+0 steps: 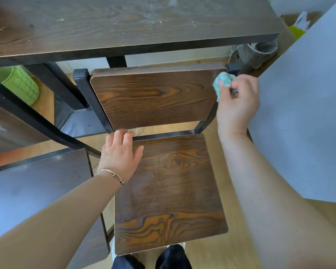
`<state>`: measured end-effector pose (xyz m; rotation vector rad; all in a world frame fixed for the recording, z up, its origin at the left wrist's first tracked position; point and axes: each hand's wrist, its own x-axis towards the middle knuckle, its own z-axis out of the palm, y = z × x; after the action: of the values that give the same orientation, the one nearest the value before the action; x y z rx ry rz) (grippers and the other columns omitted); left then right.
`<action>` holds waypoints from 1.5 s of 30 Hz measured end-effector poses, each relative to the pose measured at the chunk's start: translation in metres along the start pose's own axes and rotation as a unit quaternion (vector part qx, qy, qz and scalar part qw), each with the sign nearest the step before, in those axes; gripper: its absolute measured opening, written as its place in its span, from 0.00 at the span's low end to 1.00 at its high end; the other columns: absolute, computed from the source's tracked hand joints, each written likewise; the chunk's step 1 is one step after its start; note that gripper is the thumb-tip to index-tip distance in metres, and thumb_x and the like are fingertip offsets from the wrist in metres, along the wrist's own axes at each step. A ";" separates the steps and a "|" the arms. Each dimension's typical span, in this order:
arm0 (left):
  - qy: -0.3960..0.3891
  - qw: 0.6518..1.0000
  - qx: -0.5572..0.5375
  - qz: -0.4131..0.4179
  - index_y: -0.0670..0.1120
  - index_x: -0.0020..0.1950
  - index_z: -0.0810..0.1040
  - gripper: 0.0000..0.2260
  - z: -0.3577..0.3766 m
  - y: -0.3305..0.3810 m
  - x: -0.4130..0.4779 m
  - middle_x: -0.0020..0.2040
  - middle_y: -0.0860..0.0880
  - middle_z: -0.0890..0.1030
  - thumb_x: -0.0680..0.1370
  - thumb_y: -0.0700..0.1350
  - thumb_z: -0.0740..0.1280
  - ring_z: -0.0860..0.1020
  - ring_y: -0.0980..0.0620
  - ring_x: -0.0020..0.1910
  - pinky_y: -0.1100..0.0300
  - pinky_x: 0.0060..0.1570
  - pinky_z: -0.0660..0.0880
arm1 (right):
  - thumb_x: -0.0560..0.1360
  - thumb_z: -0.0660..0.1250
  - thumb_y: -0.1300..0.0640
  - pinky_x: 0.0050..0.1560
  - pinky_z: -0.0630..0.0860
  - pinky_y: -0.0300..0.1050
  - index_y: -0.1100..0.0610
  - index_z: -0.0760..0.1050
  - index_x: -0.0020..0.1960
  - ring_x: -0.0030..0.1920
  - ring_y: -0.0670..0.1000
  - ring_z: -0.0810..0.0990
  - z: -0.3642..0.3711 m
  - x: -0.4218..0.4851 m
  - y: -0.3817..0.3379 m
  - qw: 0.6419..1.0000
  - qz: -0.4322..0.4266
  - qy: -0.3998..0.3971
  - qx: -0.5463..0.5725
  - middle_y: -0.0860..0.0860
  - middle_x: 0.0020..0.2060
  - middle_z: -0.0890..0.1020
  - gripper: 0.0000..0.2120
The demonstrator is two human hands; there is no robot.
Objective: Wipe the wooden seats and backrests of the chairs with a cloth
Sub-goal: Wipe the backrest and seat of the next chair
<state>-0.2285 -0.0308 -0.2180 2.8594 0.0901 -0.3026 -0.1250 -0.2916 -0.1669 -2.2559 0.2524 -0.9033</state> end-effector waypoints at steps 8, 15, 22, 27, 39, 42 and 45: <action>-0.008 1.000 -0.011 -0.007 0.46 0.71 0.67 0.23 0.021 0.009 0.013 0.66 0.46 0.68 0.80 0.57 0.59 0.65 0.42 0.64 0.47 0.64 0.67 | 0.75 0.72 0.57 0.46 0.82 0.43 0.61 0.78 0.45 0.50 0.45 0.78 0.029 -0.081 0.077 0.983 0.093 -0.143 -0.061 0.53 0.52 0.79 0.07; -0.025 0.999 -0.014 -0.031 0.46 0.70 0.67 0.23 0.049 -0.007 0.009 0.66 0.45 0.68 0.79 0.57 0.58 0.65 0.41 0.63 0.47 0.64 0.67 | 0.74 0.72 0.54 0.45 0.81 0.44 0.55 0.77 0.48 0.47 0.49 0.80 0.046 -0.107 0.104 0.962 0.175 -0.203 -0.053 0.50 0.48 0.79 0.07; -0.058 0.997 -0.015 -0.043 0.47 0.71 0.66 0.23 0.071 -0.009 -0.004 0.67 0.46 0.67 0.80 0.57 0.58 0.63 0.43 0.65 0.48 0.64 0.67 | 0.76 0.70 0.59 0.51 0.75 0.35 0.51 0.77 0.60 0.53 0.46 0.77 0.044 -0.142 0.115 0.911 0.195 -0.362 -0.043 0.46 0.53 0.79 0.14; -0.074 0.997 -0.011 -0.030 0.48 0.72 0.65 0.23 0.081 -0.005 -0.010 0.67 0.47 0.66 0.80 0.58 0.56 0.63 0.44 0.65 0.49 0.65 0.66 | 0.72 0.74 0.62 0.50 0.74 0.37 0.55 0.79 0.53 0.55 0.51 0.77 0.029 -0.164 0.118 0.920 0.052 -0.380 -0.078 0.50 0.54 0.81 0.11; -0.092 0.996 -0.003 -0.009 0.49 0.71 0.65 0.23 0.087 0.003 -0.013 0.67 0.48 0.66 0.80 0.58 0.55 0.63 0.44 0.65 0.49 0.65 0.67 | 0.75 0.71 0.57 0.49 0.73 0.37 0.53 0.77 0.58 0.54 0.50 0.78 0.023 -0.158 0.120 0.847 0.194 -0.485 -0.098 0.51 0.60 0.74 0.11; -0.093 0.996 -0.002 -0.008 0.49 0.72 0.64 0.23 0.088 0.004 -0.012 0.68 0.48 0.66 0.80 0.58 0.55 0.63 0.44 0.65 0.49 0.65 0.67 | 0.74 0.71 0.61 0.53 0.74 0.40 0.44 0.68 0.68 0.60 0.51 0.76 0.027 -0.150 0.119 0.826 0.193 -0.522 -0.087 0.50 0.63 0.70 0.26; -0.092 0.996 -0.006 -0.007 0.48 0.72 0.65 0.23 0.088 0.005 -0.012 0.68 0.48 0.66 0.80 0.58 0.56 0.63 0.44 0.66 0.49 0.66 0.66 | 0.75 0.70 0.62 0.57 0.75 0.43 0.42 0.66 0.71 0.61 0.50 0.74 0.032 -0.146 0.116 0.804 0.143 -0.568 -0.106 0.50 0.63 0.71 0.30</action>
<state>-0.2569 -0.0592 -0.2976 2.8048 0.0768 -0.5656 -0.2031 -0.3023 -0.3389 -2.4492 0.1189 0.7280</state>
